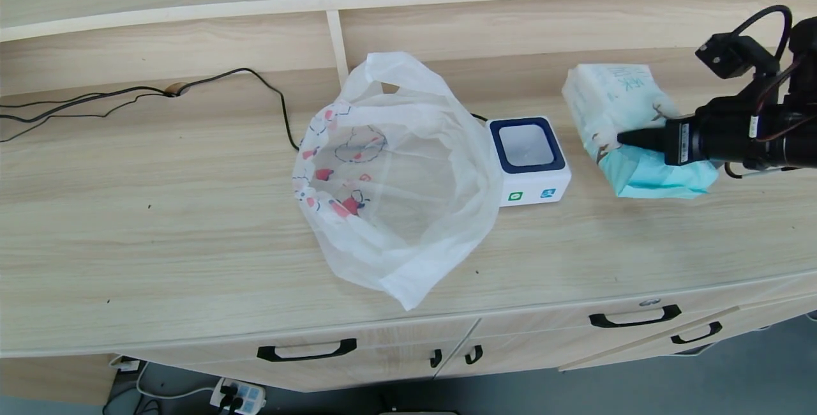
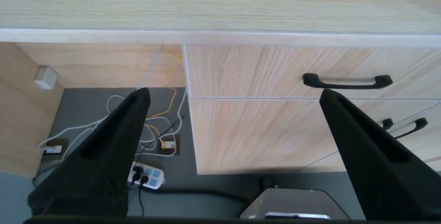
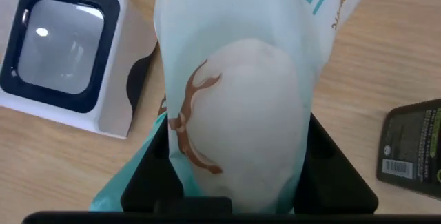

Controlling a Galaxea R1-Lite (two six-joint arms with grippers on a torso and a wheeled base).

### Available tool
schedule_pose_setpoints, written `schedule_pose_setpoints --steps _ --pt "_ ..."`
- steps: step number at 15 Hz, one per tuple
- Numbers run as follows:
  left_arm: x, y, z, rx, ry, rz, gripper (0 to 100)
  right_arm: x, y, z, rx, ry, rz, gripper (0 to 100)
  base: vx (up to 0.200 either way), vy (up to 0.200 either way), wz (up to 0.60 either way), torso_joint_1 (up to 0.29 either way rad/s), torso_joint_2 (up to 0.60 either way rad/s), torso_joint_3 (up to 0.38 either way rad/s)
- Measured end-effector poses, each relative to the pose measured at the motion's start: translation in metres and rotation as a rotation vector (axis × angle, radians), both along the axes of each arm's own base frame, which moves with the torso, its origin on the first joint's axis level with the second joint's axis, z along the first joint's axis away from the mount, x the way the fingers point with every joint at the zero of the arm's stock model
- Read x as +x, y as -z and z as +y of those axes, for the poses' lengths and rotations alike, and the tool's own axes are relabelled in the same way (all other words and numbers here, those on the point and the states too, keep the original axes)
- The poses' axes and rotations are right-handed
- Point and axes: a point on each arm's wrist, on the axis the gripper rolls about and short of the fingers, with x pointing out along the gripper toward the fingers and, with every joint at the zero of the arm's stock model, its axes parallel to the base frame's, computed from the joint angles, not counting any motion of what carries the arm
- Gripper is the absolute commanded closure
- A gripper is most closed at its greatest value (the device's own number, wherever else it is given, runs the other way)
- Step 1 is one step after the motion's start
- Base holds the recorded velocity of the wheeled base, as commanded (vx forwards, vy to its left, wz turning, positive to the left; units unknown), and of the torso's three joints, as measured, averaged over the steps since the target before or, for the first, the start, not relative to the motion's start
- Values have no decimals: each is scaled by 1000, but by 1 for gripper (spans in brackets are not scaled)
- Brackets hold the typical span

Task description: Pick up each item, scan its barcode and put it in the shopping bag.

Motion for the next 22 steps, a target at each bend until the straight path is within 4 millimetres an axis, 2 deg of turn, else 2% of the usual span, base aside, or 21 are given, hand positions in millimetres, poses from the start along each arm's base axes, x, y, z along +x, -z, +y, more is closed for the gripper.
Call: schedule_pose_setpoints --steps 3,6,8,11,14,20,22 --pt "0 0 0 1 0 1 0 -39 -28 2 36 -11 -81 100 0 0 0 0 0 0" --pt "0 0 0 1 1 1 0 -89 -37 10 77 -79 -128 100 0 0 0 0 0 0" --pt "0 0 0 4 0 1 0 -122 -27 18 127 -138 -120 100 0 0 0 0 0 0" --pt "0 0 0 5 1 1 0 -162 -1 25 221 -219 -133 100 0 0 0 0 0 0" --pt "0 0 0 6 1 1 0 -187 15 33 383 -306 -69 100 0 0 0 0 0 0" --pt "0 0 0 7 1 1 0 -221 3 62 959 -611 190 100 0 0 0 0 0 0" --pt "0 0 0 9 2 1 0 -224 9 72 1069 -701 276 100 0 0 0 0 0 0"
